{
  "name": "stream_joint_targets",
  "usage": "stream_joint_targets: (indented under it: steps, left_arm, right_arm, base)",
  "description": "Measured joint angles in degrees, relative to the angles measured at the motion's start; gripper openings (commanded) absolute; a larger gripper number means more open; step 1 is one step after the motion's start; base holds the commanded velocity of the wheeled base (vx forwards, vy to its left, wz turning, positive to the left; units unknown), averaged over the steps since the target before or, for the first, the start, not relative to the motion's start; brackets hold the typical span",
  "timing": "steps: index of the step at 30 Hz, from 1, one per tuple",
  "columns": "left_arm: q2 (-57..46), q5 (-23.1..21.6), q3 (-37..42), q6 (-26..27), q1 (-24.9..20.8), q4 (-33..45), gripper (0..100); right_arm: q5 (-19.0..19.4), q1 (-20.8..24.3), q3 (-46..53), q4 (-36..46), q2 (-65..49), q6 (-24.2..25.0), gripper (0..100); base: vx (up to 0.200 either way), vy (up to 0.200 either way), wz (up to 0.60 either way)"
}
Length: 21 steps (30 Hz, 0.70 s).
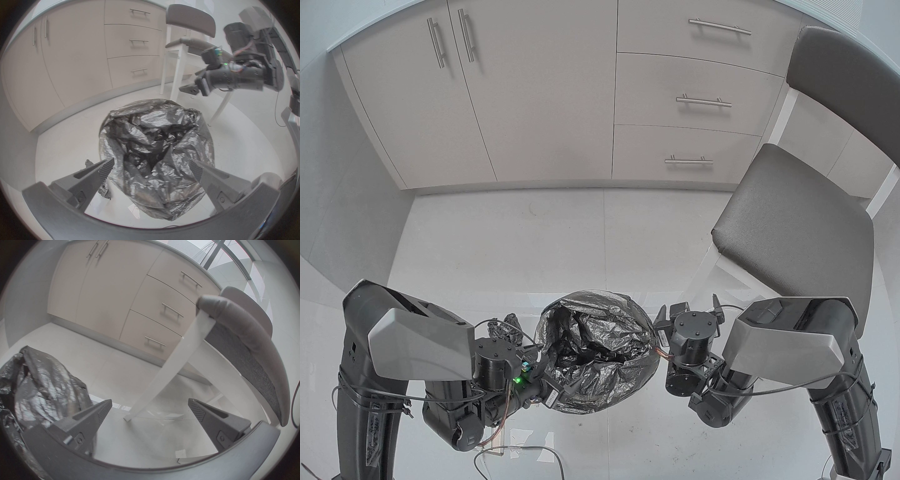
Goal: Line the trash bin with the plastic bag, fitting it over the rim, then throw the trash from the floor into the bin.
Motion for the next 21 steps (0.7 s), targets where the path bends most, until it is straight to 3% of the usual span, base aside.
stream_joint_targets:
  steps: [9, 21]
  left_arm:
    - [0.43, -0.24, -1.19, -1.58, 2.63, 0.06, 100]
    - [6.86, -0.40, -5.08, -1.72, 3.56, 0.11, 100]
  right_arm:
    - [5.28, 5.79, 0.39, 0.02, -0.07, 0.71, 100]
    - [7.66, 9.20, -0.74, 0.02, 3.10, 1.61, 100]
  base:
    - [0.000, 0.000, 0.00]
    - [0.000, 0.000, 0.00]
